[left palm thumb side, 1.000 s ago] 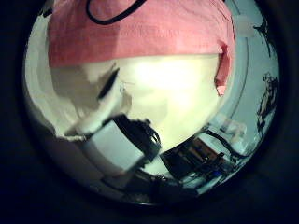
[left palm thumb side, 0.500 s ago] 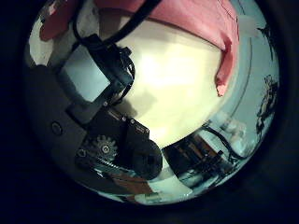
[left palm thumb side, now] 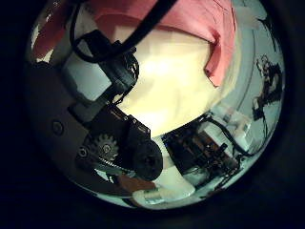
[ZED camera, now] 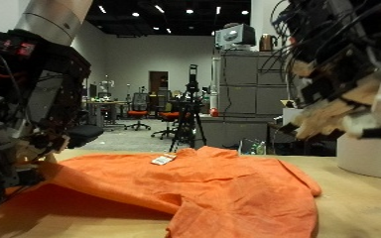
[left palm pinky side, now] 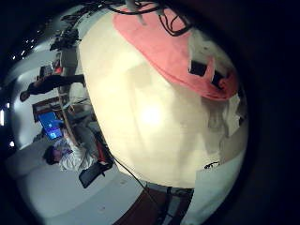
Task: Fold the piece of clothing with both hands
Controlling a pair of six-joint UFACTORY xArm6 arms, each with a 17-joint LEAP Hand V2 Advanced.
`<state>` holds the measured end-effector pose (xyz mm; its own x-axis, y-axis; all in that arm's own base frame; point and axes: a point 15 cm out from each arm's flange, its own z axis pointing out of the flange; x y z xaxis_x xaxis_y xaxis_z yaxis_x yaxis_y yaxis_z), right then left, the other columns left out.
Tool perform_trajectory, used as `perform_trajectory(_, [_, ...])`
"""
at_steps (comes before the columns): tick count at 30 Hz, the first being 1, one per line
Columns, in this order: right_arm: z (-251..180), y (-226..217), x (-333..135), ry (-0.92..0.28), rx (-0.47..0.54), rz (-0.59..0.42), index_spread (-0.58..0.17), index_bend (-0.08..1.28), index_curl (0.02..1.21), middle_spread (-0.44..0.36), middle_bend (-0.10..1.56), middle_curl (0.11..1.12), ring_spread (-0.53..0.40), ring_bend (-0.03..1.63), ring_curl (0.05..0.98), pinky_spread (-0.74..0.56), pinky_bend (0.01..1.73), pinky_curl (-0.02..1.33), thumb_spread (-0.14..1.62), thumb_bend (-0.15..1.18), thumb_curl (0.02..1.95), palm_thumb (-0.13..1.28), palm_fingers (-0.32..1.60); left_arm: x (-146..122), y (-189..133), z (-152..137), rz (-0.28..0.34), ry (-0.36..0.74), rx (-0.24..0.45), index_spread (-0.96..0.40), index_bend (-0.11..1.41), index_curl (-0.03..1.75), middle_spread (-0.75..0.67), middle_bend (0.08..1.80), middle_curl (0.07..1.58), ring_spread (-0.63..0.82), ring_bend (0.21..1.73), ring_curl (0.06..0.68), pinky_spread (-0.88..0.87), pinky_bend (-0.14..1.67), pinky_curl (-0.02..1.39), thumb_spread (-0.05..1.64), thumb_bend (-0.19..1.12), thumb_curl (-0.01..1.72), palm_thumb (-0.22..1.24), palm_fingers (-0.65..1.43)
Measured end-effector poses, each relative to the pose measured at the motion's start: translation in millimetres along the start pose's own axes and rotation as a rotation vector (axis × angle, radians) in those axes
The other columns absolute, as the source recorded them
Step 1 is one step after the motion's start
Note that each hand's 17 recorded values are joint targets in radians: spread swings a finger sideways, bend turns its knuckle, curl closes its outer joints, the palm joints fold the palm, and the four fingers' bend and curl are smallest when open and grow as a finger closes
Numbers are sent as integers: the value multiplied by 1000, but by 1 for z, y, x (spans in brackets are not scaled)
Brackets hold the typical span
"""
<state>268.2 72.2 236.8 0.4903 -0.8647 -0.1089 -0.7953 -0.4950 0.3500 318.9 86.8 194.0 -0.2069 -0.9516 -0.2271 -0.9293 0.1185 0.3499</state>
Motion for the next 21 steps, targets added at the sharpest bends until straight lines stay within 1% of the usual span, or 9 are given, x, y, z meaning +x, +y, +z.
perform_trajectory(2, [15, -19, -3, 16, 18, -25, -272, 168, 303, -43, 309, 380, -13, 426, 313, 86, 217, 282, 1126, -29, 290, 664, 402, 1, 1, -1, 3, -1, -3, -589, 522, 679, -467, 1079, 621, -551, 973, 433, -769, 808, 449, 1495, 298, 906, 826, 1153])
perform_trajectory(5, [35, -42, -9, 36, 25, -55, -265, 161, 302, -45, 305, 382, -22, 419, 308, 87, 222, 284, 1064, -31, 297, 651, 365, 1, 4, -2, 5, -1, -6, -595, 514, 703, -465, 1086, 620, -550, 976, 437, -771, 809, 452, 1508, 304, 949, 812, 1149])
perform_trajectory(10, [70, -58, -20, 39, -65, -97, -249, 165, 302, -58, 274, 377, 7, 393, 299, 118, 236, 289, 1007, -31, 303, 633, 294, 0, 9, -5, 5, -6, -7, -605, 498, 735, -462, 1093, 617, -549, 978, 442, -772, 810, 455, 1523, 312, 1010, 793, 1145])
perform_trajectory(13, [85, -67, -21, 44, -89, -97, -242, 171, 305, -39, 261, 375, 20, 377, 291, 129, 239, 290, 989, -28, 307, 631, 282, 0, 10, -7, 6, -4, -4, -608, 485, 759, -461, 1098, 614, -551, 974, 442, -770, 811, 458, 1531, 321, 1054, 782, 1142])
perform_trajectory(17, [98, -76, -12, 94, -105, -81, -238, 168, 307, -36, 252, 375, 28, 376, 288, 136, 236, 291, 974, -21, 316, 658, 284, 0, 11, -7, 3, -2, -5, -614, 467, 781, -459, 1102, 612, -552, 974, 443, -769, 812, 460, 1537, 331, 1094, 775, 1140])
perform_trajectory(20, [104, -77, -7, 144, -125, -64, -233, 171, 307, -36, 255, 377, 9, 398, 291, 115, 231, 288, 967, -18, 324, 682, 321, -1, 13, -7, 6, -6, -13, -619, 456, 798, -458, 1106, 610, -554, 971, 445, -769, 808, 462, 1541, 338, 1125, 768, 1137])
perform_trajectory(21, [105, -78, -5, 161, -124, -62, -235, 179, 309, -47, 267, 381, -17, 422, 293, 85, 225, 284, 958, -17, 330, 697, 374, -1, 13, -7, 6, -6, -14, -621, 450, 806, -458, 1107, 609, -554, 970, 446, -769, 806, 463, 1541, 341, 1140, 764, 1137])
